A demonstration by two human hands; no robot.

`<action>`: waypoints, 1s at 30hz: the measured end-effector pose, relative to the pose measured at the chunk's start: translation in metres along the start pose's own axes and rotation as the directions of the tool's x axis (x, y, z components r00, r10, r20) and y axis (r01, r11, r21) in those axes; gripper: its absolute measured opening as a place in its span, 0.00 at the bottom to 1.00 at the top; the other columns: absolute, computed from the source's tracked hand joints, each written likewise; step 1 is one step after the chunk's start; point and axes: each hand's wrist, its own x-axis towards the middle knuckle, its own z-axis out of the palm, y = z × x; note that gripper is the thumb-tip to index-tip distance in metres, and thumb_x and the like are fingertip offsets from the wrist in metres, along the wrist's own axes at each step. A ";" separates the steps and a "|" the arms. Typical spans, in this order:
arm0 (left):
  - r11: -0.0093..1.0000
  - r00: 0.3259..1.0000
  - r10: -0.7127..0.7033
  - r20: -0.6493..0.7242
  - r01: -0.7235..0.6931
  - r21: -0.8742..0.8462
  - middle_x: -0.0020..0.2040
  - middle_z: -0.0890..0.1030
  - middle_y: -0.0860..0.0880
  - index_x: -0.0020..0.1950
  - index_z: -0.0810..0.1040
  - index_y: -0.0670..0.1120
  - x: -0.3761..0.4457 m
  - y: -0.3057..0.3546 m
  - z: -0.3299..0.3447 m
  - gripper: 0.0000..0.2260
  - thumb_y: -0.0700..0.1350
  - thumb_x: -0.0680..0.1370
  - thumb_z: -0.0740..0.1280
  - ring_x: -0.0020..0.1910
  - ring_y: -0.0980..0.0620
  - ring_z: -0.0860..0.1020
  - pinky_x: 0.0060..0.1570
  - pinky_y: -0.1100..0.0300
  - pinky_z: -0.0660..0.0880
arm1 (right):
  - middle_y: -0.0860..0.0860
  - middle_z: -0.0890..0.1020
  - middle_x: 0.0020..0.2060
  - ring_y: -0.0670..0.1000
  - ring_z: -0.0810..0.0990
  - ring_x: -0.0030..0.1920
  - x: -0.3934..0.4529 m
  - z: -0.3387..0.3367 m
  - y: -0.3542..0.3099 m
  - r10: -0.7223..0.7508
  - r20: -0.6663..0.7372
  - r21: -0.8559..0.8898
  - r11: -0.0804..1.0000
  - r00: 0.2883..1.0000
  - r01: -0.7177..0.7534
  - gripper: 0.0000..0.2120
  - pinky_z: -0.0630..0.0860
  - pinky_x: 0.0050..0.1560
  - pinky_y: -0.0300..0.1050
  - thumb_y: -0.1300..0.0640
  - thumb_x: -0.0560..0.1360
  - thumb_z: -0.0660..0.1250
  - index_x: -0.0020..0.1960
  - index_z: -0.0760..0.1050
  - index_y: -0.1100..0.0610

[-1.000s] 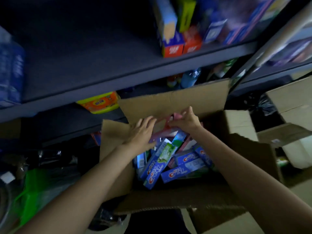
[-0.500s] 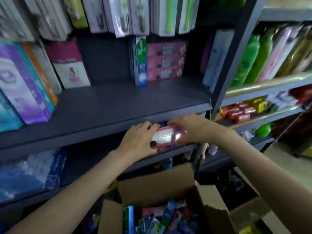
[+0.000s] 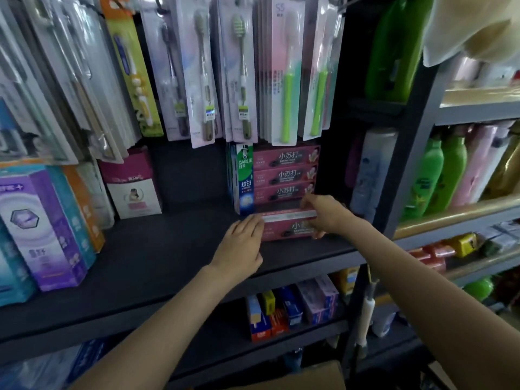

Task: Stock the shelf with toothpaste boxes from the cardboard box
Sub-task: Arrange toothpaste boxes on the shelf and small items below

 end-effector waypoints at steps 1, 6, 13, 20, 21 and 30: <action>1.000 0.999 -0.006 0.036 0.007 -0.017 0.77 0.46 0.47 0.76 0.44 0.42 0.007 -0.004 0.005 0.30 0.44 0.79 0.57 0.76 0.51 0.47 0.74 0.58 0.43 | 0.61 0.75 0.56 0.59 0.83 0.39 0.010 0.003 0.009 0.012 -0.025 -0.022 1.000 1.000 -0.012 0.14 0.82 0.40 0.51 0.69 0.75 0.64 0.57 0.69 0.57; 0.997 0.988 -0.020 0.151 0.032 -0.074 0.77 0.44 0.45 0.76 0.43 0.42 0.041 -0.016 0.018 0.31 0.44 0.80 0.58 0.76 0.50 0.45 0.75 0.57 0.45 | 0.59 0.64 0.67 0.63 0.77 0.55 0.035 0.029 0.021 0.014 -0.276 -0.223 0.972 0.961 -0.078 0.23 0.76 0.49 0.54 0.68 0.75 0.59 0.68 0.65 0.58; 0.994 0.995 -0.033 0.097 0.043 -0.099 0.77 0.46 0.45 0.76 0.46 0.42 0.053 -0.023 0.024 0.30 0.44 0.79 0.58 0.76 0.50 0.46 0.74 0.58 0.45 | 0.50 0.46 0.76 0.58 0.63 0.70 0.059 0.060 0.018 -0.074 -0.200 -0.290 0.957 0.977 0.014 0.26 0.70 0.65 0.49 0.71 0.73 0.61 0.70 0.63 0.61; 0.992 0.996 -0.042 0.078 0.051 -0.116 0.77 0.48 0.46 0.76 0.48 0.42 0.043 -0.028 0.029 0.28 0.43 0.80 0.57 0.76 0.50 0.47 0.74 0.58 0.45 | 0.49 0.49 0.76 0.60 0.64 0.69 0.074 0.053 0.015 -0.116 -0.171 -0.281 0.958 0.978 0.064 0.28 0.68 0.64 0.50 0.72 0.73 0.60 0.71 0.60 0.63; 0.993 0.996 -0.044 0.079 0.052 -0.110 0.77 0.48 0.46 0.76 0.48 0.42 0.043 -0.028 0.029 0.28 0.43 0.80 0.57 0.76 0.50 0.47 0.74 0.58 0.45 | 0.49 0.49 0.76 0.60 0.64 0.69 0.074 0.055 0.013 -0.108 -0.163 -0.281 0.958 0.981 0.059 0.29 0.68 0.63 0.50 0.72 0.73 0.60 0.72 0.59 0.62; 0.990 0.995 -0.062 0.075 0.071 -0.125 0.77 0.47 0.46 0.76 0.48 0.43 0.034 -0.031 0.025 0.28 0.42 0.79 0.57 0.76 0.51 0.46 0.73 0.59 0.44 | 0.51 0.41 0.76 0.59 0.60 0.72 0.077 0.062 -0.004 -0.052 -0.117 -0.282 0.959 0.992 0.018 0.31 0.67 0.66 0.48 0.70 0.74 0.61 0.74 0.55 0.62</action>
